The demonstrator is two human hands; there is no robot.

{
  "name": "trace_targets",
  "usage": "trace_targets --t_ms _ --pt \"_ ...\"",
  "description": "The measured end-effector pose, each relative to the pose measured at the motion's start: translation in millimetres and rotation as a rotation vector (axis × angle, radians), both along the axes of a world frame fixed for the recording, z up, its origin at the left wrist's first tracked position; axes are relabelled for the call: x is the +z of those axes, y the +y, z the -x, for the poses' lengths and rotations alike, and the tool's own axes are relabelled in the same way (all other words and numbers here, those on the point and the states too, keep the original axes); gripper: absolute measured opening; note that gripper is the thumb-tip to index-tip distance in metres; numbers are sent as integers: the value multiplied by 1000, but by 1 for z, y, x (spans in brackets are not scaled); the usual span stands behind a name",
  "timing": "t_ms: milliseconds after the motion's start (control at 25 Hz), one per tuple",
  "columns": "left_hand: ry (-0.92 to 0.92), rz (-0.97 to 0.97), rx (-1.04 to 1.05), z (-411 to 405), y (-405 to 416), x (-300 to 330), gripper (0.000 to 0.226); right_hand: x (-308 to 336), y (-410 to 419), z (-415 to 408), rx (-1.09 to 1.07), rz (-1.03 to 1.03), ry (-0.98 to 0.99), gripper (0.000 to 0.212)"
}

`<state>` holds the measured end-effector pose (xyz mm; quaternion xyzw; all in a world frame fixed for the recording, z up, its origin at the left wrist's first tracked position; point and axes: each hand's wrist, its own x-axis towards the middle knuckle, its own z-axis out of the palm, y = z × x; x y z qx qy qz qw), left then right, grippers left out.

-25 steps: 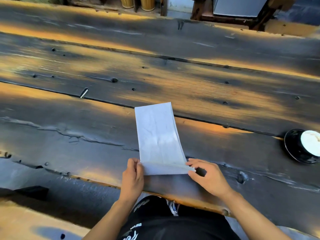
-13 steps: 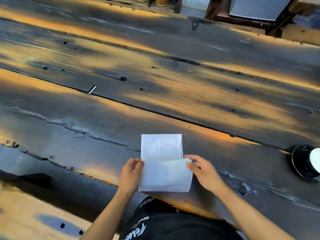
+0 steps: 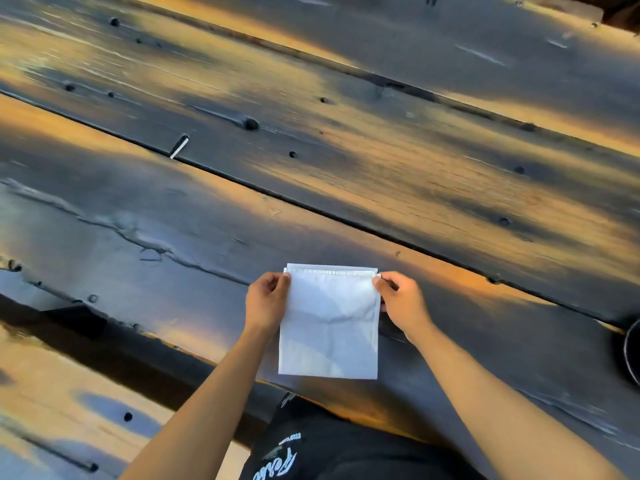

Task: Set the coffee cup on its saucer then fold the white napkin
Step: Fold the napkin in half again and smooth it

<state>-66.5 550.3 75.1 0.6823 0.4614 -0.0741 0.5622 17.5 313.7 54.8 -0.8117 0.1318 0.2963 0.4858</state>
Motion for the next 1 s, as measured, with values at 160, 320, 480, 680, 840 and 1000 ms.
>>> trace_targets --t_ms 160,320,480,680,840,1000 --pt "65 -94 -52 -16 4 -14 27 -11 8 -13 -19 58 11 16" --pt "116 -179 -101 -24 4 -20 31 -13 12 -17 -16 146 4 20" --pt "145 -225 -118 -30 4 -23 32 -12 12 -18 -27 182 3 23" --pt "210 -353 -224 -37 5 -20 33 -7 17 -26 -21 300 53 25" --pt "238 -537 -308 -37 8 -16 31 6 24 -21 142 560 -97 30" --pt "210 -445 -270 -34 8 -11 14 8 33 -10 111 592 -130 24"
